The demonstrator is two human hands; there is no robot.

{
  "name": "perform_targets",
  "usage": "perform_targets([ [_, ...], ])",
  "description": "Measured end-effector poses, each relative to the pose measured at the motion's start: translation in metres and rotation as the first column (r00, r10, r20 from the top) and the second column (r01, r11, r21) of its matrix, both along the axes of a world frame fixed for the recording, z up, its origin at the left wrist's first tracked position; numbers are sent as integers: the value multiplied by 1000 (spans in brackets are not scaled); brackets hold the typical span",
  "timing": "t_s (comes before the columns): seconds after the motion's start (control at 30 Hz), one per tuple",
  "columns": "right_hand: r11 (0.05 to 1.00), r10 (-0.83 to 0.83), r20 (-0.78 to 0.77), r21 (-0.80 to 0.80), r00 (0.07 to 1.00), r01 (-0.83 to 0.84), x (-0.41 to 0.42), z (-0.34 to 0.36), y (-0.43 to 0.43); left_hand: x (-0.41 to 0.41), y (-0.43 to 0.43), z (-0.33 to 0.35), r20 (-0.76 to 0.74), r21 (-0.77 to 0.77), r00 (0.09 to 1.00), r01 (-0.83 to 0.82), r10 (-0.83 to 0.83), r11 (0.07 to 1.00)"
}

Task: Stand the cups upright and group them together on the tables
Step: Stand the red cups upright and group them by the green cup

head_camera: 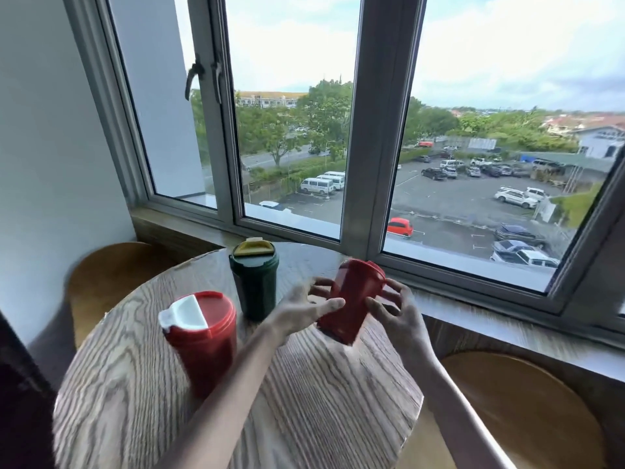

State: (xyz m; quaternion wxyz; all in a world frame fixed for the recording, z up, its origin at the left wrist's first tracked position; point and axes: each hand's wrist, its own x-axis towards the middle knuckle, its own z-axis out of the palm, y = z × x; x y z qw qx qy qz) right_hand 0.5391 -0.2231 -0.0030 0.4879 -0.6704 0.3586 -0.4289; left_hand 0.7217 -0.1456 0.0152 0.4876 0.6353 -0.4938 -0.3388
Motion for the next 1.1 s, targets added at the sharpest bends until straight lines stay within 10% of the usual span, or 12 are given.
perform_targets([
  [0.4,957,279,310,-166,909,-237,3,53,-4,-14,8,37,-171,-390,985,-102,36,915],
  [1.1,942,314,270,30,910,-333,-1,-14,39,-34,82,-28,-44,-201,978,-208,203,957],
])
